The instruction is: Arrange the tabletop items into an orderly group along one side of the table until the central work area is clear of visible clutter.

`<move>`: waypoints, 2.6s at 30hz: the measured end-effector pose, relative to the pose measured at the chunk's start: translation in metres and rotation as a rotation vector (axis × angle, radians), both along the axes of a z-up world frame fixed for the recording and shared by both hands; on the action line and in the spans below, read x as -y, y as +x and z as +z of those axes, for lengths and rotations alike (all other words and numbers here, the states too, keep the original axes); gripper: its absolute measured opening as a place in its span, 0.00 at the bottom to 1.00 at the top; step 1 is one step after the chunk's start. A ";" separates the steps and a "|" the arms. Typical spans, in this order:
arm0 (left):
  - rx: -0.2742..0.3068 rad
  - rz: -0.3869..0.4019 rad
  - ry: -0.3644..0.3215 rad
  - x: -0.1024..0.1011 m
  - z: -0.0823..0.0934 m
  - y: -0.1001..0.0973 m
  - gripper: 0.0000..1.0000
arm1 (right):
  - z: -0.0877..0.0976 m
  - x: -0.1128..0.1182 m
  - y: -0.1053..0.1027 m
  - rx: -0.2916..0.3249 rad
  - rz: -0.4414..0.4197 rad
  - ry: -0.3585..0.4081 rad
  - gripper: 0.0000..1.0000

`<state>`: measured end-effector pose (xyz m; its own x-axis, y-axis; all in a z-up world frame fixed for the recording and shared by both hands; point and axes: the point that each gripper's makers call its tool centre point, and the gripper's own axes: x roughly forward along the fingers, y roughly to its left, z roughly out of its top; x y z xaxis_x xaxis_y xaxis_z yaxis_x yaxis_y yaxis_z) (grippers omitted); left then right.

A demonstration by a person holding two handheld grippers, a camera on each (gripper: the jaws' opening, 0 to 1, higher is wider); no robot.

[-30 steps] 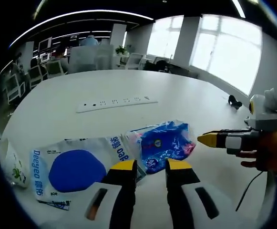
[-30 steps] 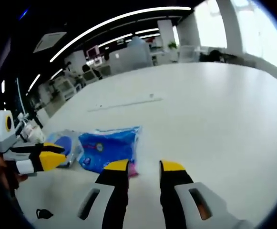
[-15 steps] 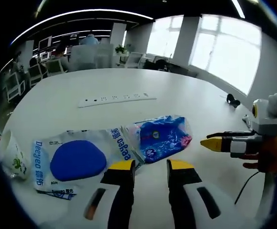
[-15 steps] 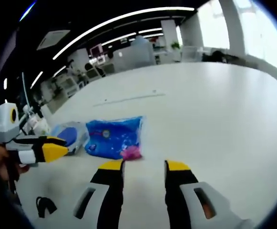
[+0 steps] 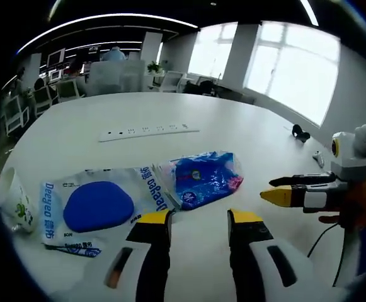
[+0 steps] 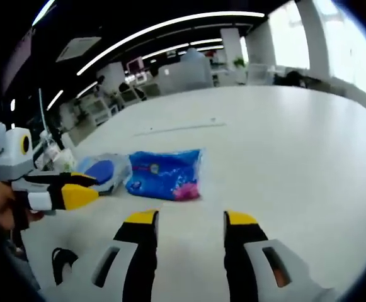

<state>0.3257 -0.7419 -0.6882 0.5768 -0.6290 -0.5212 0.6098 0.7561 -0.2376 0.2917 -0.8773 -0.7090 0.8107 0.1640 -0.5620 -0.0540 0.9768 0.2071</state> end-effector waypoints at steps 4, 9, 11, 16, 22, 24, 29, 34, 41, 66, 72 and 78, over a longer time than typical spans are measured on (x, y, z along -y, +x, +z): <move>0.003 -0.010 0.001 -0.001 0.000 -0.006 0.41 | -0.001 -0.004 -0.008 0.000 0.009 -0.004 0.41; 0.006 -0.012 0.001 -0.006 0.000 -0.011 0.46 | -0.002 -0.012 -0.019 -0.001 0.033 -0.013 0.49; 0.019 -0.026 -0.039 -0.004 0.006 -0.015 0.50 | -0.002 -0.015 -0.024 0.000 0.044 -0.027 0.52; 0.037 -0.047 -0.039 -0.008 0.010 -0.026 0.58 | -0.001 -0.026 -0.032 0.008 0.077 -0.023 0.56; 0.039 -0.041 -0.085 -0.014 0.015 -0.036 0.65 | 0.003 -0.040 -0.038 0.018 0.115 -0.017 0.62; 0.039 -0.037 -0.079 -0.018 0.015 -0.041 0.65 | 0.006 -0.045 -0.040 0.025 0.131 -0.022 0.64; 0.044 -0.026 -0.066 -0.030 0.015 -0.051 0.66 | 0.012 -0.056 -0.049 0.044 0.168 -0.029 0.68; 0.053 -0.002 -0.063 -0.045 0.017 -0.061 0.67 | 0.010 -0.068 -0.059 0.038 0.191 -0.020 0.71; 0.053 0.012 -0.046 -0.063 0.016 -0.081 0.70 | 0.013 -0.093 -0.076 0.048 0.256 -0.016 0.78; 0.073 -0.053 0.087 -0.096 -0.001 -0.138 0.75 | 0.001 -0.127 -0.134 0.015 0.306 -0.014 0.76; 0.054 -0.050 0.149 -0.106 -0.017 -0.147 0.75 | -0.005 -0.136 -0.140 -0.003 0.307 -0.029 0.73; 0.043 -0.024 0.188 -0.115 -0.026 -0.146 0.73 | -0.012 -0.143 -0.139 -0.016 0.317 -0.042 0.70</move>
